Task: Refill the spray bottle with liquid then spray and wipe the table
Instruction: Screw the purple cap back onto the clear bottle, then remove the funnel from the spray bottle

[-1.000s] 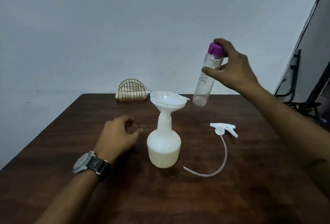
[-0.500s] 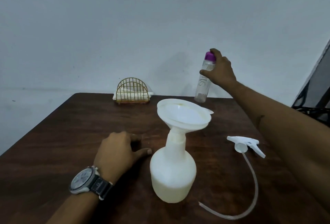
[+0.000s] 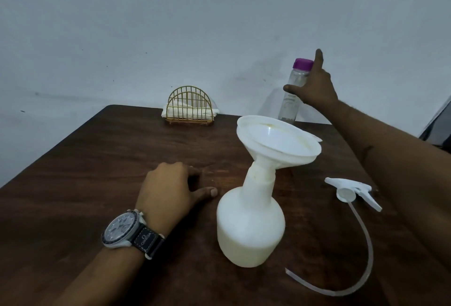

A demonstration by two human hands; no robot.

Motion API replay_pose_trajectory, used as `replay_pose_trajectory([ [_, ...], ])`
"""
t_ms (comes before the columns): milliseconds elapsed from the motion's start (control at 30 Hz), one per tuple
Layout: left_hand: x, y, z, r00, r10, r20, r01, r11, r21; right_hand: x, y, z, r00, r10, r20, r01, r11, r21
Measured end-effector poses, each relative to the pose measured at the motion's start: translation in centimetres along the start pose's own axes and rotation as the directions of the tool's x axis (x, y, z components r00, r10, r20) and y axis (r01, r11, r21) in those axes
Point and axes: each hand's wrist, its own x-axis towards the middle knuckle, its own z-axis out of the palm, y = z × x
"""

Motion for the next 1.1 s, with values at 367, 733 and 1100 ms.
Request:
replay_pose_trajectory([
  [367,-0.1,-0.3,0.3,1.0,-0.012,-0.004,0.011,0.999,-0.03,-4.0,-4.5,-4.3,0.989,0.137,-0.047,-0.13,0.983,0.129],
  [733,-1.9,-0.6,-0.7,1.0,0.001,0.029,0.006,0.968,-0.251,-19.8,-15.6,-17.4,0.927,-0.108,0.359,-0.014,0.947,0.322],
  [1100,-9.7,3.1,-1.4,0.988,0.139,0.067,-0.082,0.841,-0.535,-24.2,-18.8,-17.3,0.805,-0.157,0.572,0.213,0.977,-0.031],
])
